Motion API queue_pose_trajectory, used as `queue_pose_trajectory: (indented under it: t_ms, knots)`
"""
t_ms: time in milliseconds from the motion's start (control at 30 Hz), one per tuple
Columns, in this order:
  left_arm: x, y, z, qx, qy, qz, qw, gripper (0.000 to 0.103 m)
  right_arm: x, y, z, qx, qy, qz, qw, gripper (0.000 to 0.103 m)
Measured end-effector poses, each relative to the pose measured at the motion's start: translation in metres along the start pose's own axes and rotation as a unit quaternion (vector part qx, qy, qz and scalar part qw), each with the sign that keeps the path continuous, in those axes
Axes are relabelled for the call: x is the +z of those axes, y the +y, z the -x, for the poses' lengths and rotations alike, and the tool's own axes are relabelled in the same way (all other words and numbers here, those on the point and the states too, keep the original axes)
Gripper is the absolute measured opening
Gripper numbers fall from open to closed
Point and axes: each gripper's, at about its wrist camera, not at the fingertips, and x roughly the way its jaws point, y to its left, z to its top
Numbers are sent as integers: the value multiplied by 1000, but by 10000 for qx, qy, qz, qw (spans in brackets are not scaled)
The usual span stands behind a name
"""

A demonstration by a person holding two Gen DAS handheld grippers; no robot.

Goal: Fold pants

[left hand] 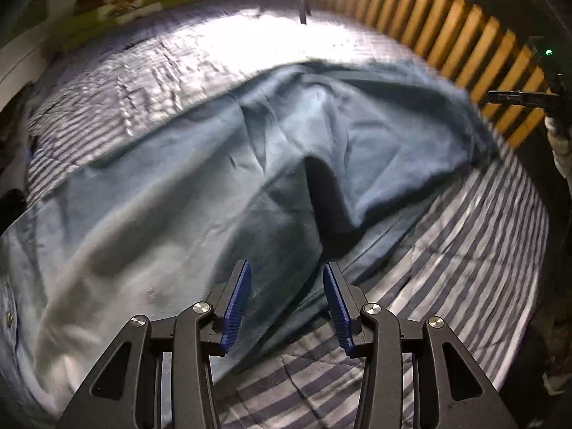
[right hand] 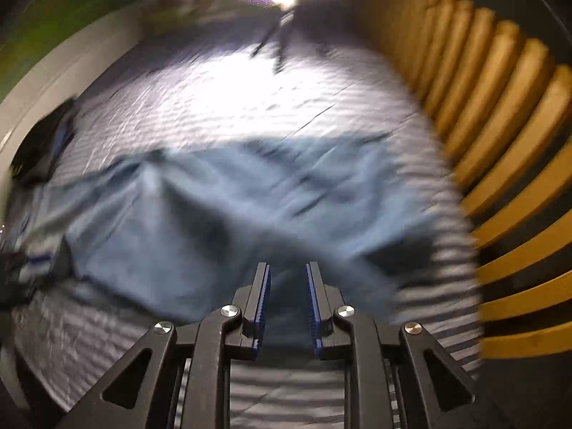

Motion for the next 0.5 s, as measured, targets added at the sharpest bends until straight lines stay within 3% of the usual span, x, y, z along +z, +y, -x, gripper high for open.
queue_pose_trajectory:
  t_ms: [167, 267, 333, 400, 433, 500]
  knots:
    - [0, -13, -20, 198, 182, -447, 9986, 45, -28, 79, -41, 623, 293, 841, 9941, 28]
    - [4, -14, -29, 229, 247, -475, 9983, 45, -33, 118, -57, 704, 276, 1358, 9878, 35]
    - [7, -9, -32, 201, 273, -406, 9986, 36, -34, 136, -69, 693, 350, 1581, 9844, 35]
    - [9, -6, -33, 178, 293, -336, 9988, 12, -34, 148, -78, 532, 343, 1804, 9815, 35]
    - [10, -3, -33, 155, 303, -290, 9990, 6, -34, 151, -82, 496, 366, 1900, 9799, 35]
    - [11, 1, -32, 106, 310, -227, 9992, 4, -34, 150, -85, 451, 387, 2036, 9772, 33]
